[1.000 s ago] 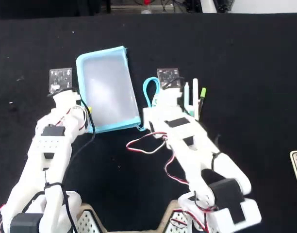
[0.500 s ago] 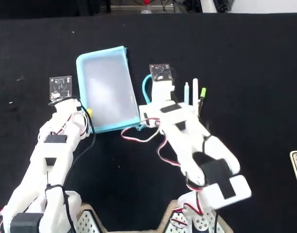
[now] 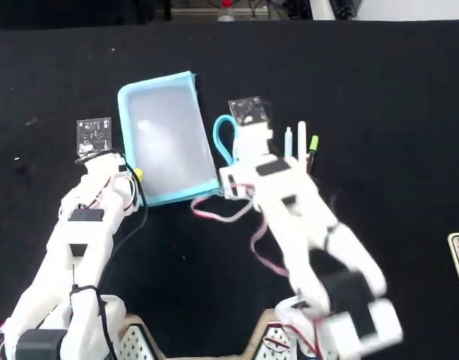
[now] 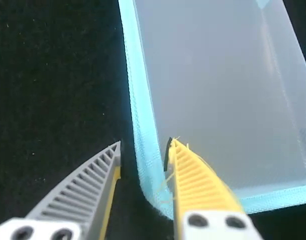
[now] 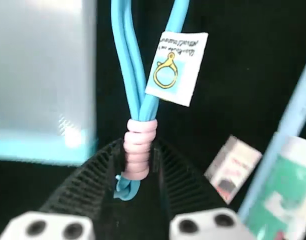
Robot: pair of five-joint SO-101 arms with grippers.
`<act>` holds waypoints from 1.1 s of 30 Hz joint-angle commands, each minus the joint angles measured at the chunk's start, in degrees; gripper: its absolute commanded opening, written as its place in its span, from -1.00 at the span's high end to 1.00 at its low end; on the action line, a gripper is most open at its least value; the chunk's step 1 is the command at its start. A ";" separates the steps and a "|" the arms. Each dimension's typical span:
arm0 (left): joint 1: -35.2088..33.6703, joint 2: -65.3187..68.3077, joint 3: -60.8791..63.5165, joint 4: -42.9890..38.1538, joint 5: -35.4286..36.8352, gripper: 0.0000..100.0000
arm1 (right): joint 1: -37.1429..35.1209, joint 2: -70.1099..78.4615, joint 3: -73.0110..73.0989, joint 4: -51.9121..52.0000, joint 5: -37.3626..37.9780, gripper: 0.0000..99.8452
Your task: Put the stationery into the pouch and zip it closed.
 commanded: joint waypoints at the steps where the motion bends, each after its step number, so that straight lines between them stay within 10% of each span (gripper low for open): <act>1: 0.40 -0.44 -0.31 -0.62 0.00 0.69 | 1.32 -17.10 8.92 0.09 3.87 0.98; 13: 0.31 -0.35 -0.31 -0.62 0.00 0.69 | 3.43 -30.64 20.35 1.49 14.51 0.46; 33: 0.31 -0.26 -0.31 -0.70 -0.09 0.69 | -4.13 -36.18 28.70 0.53 32.70 0.74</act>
